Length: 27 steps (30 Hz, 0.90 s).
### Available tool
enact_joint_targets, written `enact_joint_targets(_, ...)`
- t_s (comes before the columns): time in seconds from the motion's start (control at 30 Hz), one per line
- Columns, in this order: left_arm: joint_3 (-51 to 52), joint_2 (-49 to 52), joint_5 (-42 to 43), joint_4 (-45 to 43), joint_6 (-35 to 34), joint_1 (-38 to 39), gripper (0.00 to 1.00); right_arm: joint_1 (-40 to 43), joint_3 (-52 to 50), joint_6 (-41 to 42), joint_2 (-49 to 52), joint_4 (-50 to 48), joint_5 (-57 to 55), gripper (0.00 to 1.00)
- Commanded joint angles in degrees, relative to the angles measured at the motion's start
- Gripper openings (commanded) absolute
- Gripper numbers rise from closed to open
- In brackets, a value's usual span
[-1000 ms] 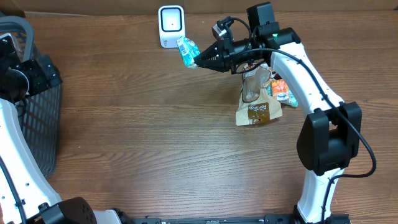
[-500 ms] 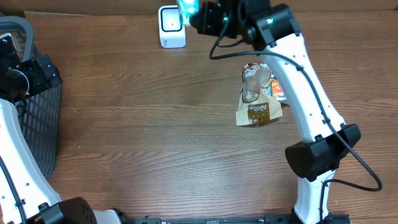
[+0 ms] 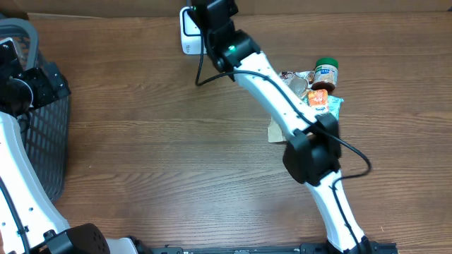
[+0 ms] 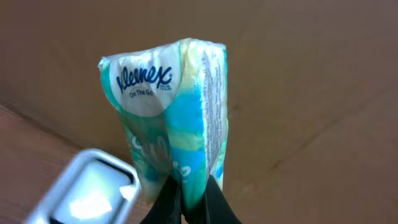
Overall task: Scan the item barcode
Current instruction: 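Raise the teal Kleenex packet up to the scanner window, then carry the Kleenex packet right and drop it on the pile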
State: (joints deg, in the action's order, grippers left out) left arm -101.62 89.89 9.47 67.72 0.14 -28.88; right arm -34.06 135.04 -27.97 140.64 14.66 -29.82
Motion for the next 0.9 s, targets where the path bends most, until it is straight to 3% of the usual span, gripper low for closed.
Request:
enact_joint_targets(0.0, -1.1, -0.3, 0.6, 0.0, -0.5, 0.0, 1.00, 0.3, 0.7, -18.3, 4.4, -2.9, -2.1, 0.04)
enact_joint_targets(0.1, -1.1, -0.3, 0.6, 0.0, -0.5, 0.0, 0.99, 0.3, 0.7, -22.5, 7.5, -3.0, -2.1, 0.04)
enact_joint_targets(0.67, -1.1, -0.3, 0.6, 0.0, -0.5, 0.0, 1.00, 0.3, -0.1, -22.1, 9.0, -3.1, 2.0, 0.04)
enact_joint_targets(0.87, -1.1, -0.3, 0.6, 0.0, -0.5, 0.0, 1.00, 1.0, -0.1, -5.2, 2.5, -0.9, 1.9, 0.04)
